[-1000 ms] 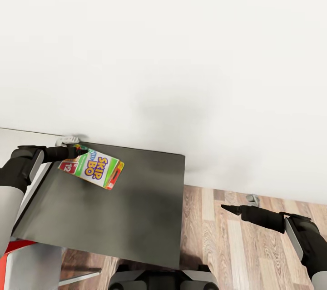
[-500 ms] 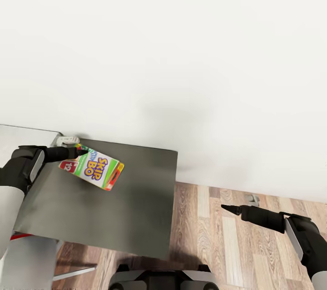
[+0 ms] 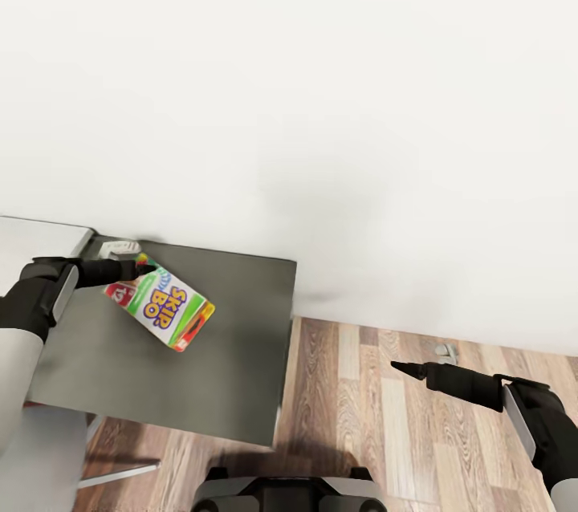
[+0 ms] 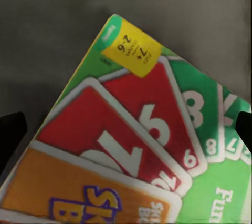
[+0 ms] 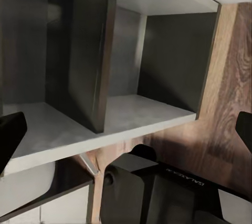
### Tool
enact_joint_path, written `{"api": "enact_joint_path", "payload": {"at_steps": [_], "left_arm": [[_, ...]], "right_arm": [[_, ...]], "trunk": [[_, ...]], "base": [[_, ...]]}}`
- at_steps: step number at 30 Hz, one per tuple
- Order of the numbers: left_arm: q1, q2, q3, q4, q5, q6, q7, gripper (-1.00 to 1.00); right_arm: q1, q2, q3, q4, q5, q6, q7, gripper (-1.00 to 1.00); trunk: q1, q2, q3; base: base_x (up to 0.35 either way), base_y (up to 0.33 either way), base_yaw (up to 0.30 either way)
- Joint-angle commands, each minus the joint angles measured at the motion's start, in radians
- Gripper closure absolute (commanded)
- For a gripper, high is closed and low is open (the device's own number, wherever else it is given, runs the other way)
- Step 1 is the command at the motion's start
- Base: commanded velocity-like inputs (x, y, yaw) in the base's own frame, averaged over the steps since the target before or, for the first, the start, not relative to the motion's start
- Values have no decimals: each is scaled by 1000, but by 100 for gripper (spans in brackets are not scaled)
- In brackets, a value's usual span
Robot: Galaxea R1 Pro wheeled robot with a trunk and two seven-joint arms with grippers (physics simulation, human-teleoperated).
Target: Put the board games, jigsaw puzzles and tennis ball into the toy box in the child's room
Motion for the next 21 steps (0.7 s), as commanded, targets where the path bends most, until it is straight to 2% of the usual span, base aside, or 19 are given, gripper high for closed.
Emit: {"api": "enact_joint_path", "payload": {"at_steps": [1, 11, 21], "left_arm": [[-1, 0, 3, -1, -3, 9, -5, -100], [-1, -1, 4, -1, 1, 12, -6, -100], [-1, -1, 4, -1, 1, 22, -6, -100]], "right_arm": [[0, 0, 0, 0, -5, 8, 1, -100], [0, -2, -1, 0, -6, 8, 1, -100], [0, -2, -2, 1, -6, 8, 1, -100]], "trunk": [[0, -2, -1], [0, -2, -1], [0, -2, -1]], "base": [[-145, -95, 0], [-29, -18, 0], [-95, -101, 0]]}}
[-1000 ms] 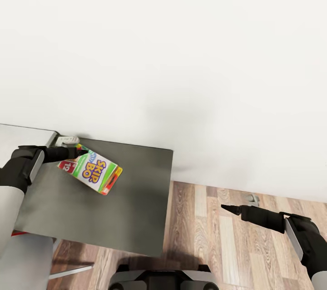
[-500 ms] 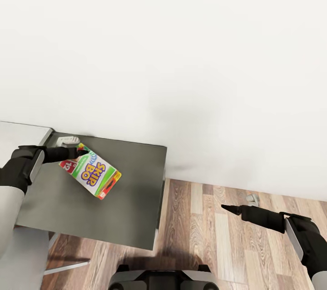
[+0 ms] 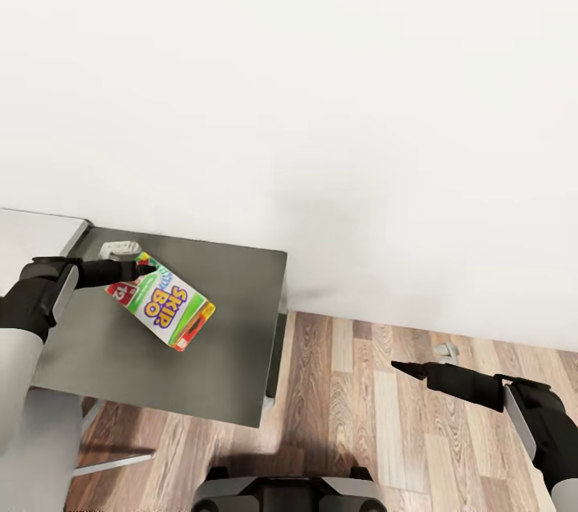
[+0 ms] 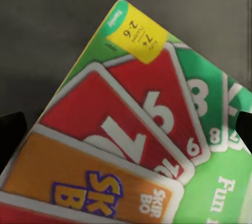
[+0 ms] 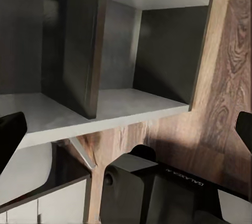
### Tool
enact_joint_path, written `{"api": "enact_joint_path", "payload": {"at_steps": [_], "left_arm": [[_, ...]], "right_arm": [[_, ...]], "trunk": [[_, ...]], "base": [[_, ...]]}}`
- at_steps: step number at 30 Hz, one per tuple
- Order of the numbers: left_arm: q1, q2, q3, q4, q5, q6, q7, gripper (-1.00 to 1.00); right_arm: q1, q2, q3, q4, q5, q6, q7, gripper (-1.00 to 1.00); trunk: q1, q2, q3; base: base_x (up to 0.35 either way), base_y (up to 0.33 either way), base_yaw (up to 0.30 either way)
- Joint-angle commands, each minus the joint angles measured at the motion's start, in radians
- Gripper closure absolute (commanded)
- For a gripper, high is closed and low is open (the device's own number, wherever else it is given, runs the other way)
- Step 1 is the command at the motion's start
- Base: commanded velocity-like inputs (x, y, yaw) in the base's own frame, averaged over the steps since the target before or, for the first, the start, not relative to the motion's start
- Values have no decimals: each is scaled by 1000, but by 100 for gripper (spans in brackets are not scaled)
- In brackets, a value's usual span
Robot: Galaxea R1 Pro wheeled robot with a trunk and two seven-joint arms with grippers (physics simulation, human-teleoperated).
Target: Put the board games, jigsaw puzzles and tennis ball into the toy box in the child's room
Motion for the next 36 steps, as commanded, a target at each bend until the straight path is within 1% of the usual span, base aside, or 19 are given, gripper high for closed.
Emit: {"api": "enact_joint_path", "payload": {"at_steps": [1, 10, 16, 27, 36], "left_arm": [[-1, 0, 3, -1, -1, 9, -5, -100], [-1, 0, 3, -1, -1, 13, -5, -100], [0, 0, 3, -1, 0, 28, -5, -100], [-1, 0, 4, -1, 0, 56, -5, -100], [-1, 0, 4, -1, 2, 60, -5, -100]], "right_arm": [[0, 0, 0, 0, -5, 8, 1, -100], [0, 1, 0, 0, -6, 8, 1, -100], [-1, 1, 0, 0, -8, -20, 1, -100], [0, 1, 0, 1, -15, -23, 3, -100], [0, 1, -3, 0, -19, -16, 0, -100]], "trunk": [[0, -2, -1], [0, -2, -1], [0, -2, -1], [0, -2, -1], [0, -2, -1]], "base": [[-119, -178, 0], [-97, -137, 0], [-85, -114, 0], [-51, -54, 0], [-30, -30, -3]]}}
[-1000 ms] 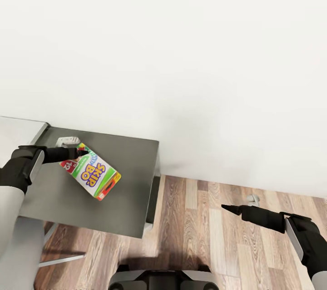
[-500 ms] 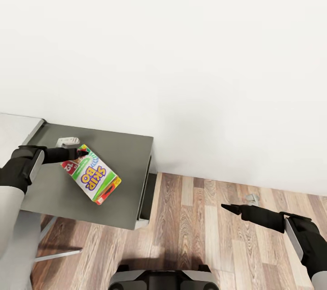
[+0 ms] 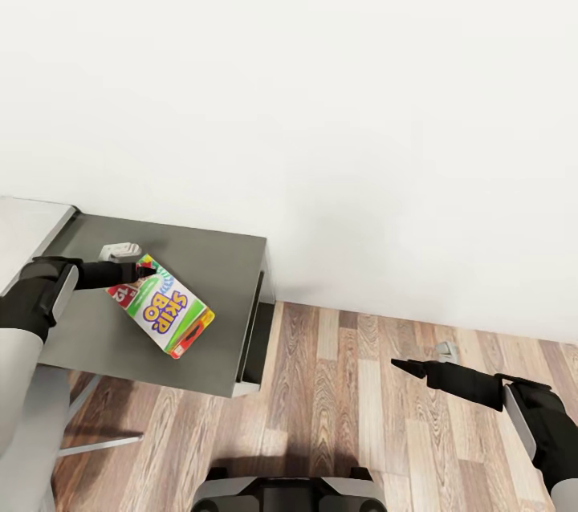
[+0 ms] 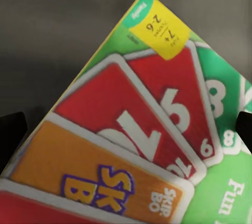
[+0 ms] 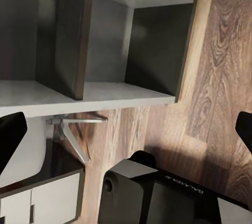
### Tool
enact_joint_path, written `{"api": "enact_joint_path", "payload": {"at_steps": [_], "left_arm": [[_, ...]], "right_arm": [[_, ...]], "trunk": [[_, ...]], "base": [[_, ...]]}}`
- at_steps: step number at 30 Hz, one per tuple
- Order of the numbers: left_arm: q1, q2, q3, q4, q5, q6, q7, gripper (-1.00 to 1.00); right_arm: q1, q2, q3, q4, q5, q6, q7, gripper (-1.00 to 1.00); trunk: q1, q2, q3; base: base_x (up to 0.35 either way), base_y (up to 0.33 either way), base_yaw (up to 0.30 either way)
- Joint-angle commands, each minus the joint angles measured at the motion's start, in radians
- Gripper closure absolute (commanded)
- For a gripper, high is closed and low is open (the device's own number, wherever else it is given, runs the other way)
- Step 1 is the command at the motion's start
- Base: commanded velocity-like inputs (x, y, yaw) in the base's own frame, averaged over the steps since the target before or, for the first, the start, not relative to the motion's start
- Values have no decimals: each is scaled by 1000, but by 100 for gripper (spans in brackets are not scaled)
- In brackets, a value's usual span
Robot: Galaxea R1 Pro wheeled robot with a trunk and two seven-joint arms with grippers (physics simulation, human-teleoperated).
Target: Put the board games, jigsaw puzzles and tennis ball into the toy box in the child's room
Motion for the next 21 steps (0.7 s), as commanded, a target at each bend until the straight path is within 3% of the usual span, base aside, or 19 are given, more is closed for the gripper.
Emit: {"api": "enact_joint_path", "payload": {"at_steps": [1, 16, 21], "left_arm": [[0, 0, 3, -1, -2, 7, -5, -100], [0, 7, 3, -1, 0, 66, -11, -100], [0, 10, 2, -1, -9, 77, -71, -100]], "right_arm": [[0, 0, -1, 0, -5, 7, 2, -100], [0, 0, -51, 1, -5, 9, 7, -100], [0, 0, -53, 1, -5, 9, 7, -100]], "trunk": [[1, -2, -1], [1, -2, -1], [1, -2, -1]], "base": [[-1, -1, -19], [0, 0, -2], [0, 0, 0]]}}
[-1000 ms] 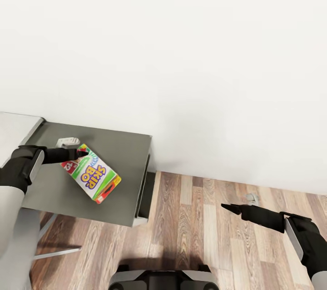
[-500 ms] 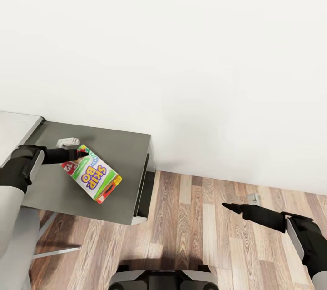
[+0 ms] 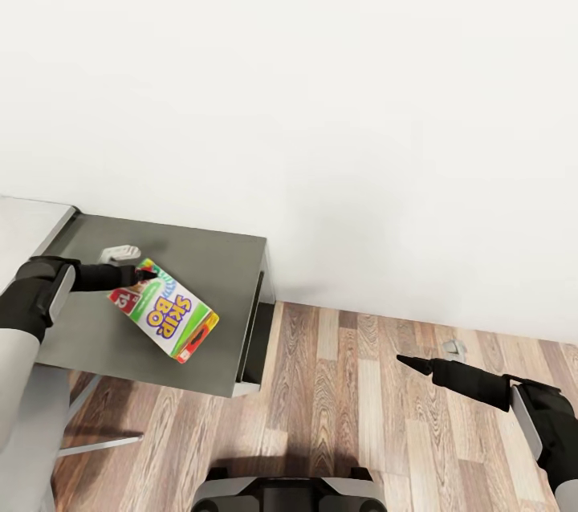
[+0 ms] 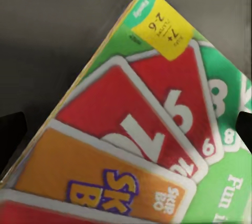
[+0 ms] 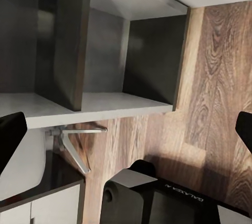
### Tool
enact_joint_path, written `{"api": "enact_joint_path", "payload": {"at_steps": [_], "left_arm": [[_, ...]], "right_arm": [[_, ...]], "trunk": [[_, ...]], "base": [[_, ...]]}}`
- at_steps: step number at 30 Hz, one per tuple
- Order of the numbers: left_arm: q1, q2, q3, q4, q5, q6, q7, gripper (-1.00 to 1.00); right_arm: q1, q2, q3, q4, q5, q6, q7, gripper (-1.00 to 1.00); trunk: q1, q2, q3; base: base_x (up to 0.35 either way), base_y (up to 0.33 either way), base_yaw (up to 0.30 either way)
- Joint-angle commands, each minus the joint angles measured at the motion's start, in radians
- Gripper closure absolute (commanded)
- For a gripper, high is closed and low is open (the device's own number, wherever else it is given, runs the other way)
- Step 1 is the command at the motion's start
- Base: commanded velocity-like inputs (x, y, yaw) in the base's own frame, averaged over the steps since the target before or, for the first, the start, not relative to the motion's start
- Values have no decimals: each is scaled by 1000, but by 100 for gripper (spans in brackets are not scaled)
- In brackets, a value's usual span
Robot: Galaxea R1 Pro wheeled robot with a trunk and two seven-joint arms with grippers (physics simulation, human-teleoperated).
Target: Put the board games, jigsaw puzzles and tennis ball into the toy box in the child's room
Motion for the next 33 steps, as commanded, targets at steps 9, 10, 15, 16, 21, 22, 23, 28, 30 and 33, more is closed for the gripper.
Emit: {"api": "enact_joint_path", "payload": {"at_steps": [9, 10, 15, 16, 21, 22, 23, 28, 30, 33], "left_arm": [[0, 19, 3, -1, -7, 42, -64, -100], [0, 22, 3, -1, -5, 47, -65, -100], [0, 26, 2, -2, -3, 56, -68, -100], [0, 27, 2, -2, -3, 57, -69, -100], [0, 30, -3, -2, -7, 60, -116, -100], [0, 29, -6, -3, -9, 60, -135, -100], [0, 29, -11, -3, -11, 61, -155, -100], [1, 30, -47, -4, -13, 62, -178, -100], [1, 32, -56, -4, -13, 65, -181, -100], [2, 35, -64, -4, -12, 74, -182, -100]], "right_arm": [[0, 0, -1, 0, -3, 9, 0, -100], [0, 0, -1, 0, -2, 9, 0, -100], [0, 0, -1, 0, -2, 9, 0, -100], [0, 0, -1, 0, -2, 9, 0, -100], [0, 0, -1, 0, 0, 9, 0, -100], [0, 0, -1, 0, 0, 9, 0, -100], [0, 0, -1, 0, 0, 9, 0, -100], [0, 0, -1, 0, 0, 10, 0, -100], [0, 0, -1, 0, 1, 10, 0, -100], [0, 0, -1, 0, 1, 11, 0, -100]], "trunk": [[1, -2, -1], [1, -2, -1], [1, -2, -1], [1, -2, -1], [1, -2, -1], [1, -2, -1], [1, -2, -1], [1, -2, -1], [1, -2, -1], [1, -2, -1]], "base": [[0, 0, 0], [0, 0, 0], [0, 0, 0], [0, 0, 0], [0, 0, 0], [0, 0, 0], [0, 0, 0], [0, 0, 0], [0, 0, 0], [0, 0, 0]]}}
